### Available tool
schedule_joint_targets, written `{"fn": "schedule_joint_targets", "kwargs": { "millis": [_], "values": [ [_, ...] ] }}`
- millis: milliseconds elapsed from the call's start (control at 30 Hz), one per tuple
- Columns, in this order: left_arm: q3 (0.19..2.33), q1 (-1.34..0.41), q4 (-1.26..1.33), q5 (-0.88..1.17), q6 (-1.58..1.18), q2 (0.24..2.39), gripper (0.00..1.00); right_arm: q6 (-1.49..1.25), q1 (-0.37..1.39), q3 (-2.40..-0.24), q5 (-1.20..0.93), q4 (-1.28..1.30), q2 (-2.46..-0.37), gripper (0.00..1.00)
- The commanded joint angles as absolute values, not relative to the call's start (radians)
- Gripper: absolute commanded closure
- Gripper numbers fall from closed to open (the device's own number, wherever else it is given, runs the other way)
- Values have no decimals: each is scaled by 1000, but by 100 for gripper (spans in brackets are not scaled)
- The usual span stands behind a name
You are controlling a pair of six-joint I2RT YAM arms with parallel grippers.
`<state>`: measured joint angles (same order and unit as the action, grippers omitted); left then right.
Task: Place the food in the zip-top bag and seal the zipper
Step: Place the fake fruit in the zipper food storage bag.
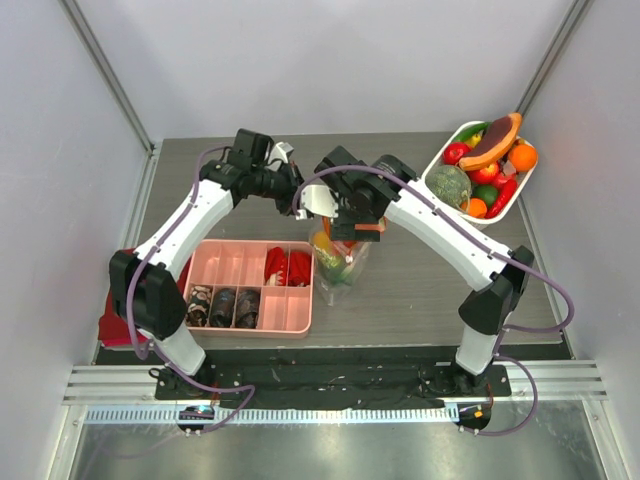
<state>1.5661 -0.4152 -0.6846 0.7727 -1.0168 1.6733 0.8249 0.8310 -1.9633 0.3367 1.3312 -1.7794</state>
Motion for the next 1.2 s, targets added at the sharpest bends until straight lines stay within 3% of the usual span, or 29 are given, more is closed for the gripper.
{"fn": "schedule_joint_targets", "kwargs": {
  "millis": [0, 233, 533, 700, 833, 1000, 1167],
  "values": [
    [1560, -425, -627, 850, -1035, 1651, 100, 793, 839, -2010, 318, 1241, -1723, 0],
    [1534, -423, -604, 861, -1043, 1635, 100, 690, 760, -2002, 204, 1161, -1606, 0],
    [1569, -434, -617, 827, -988, 1634, 100, 486, 123, -2057, -260, 1150, -1598, 0],
    [1589, -449, -621, 818, -971, 1643, 100, 479, -203, -2150, -422, 1155, -1735, 1],
    [1589, -449, -626, 815, -969, 1641, 100, 347, -366, -2281, -480, 1137, -1888, 2],
    [1588, -449, -627, 813, -973, 1643, 100, 129, -471, -2263, -505, 1025, -1948, 5],
    [1591, -449, -624, 818, -979, 1655, 100, 195, -483, -2160, -411, 937, -1951, 10]
  ]
}}
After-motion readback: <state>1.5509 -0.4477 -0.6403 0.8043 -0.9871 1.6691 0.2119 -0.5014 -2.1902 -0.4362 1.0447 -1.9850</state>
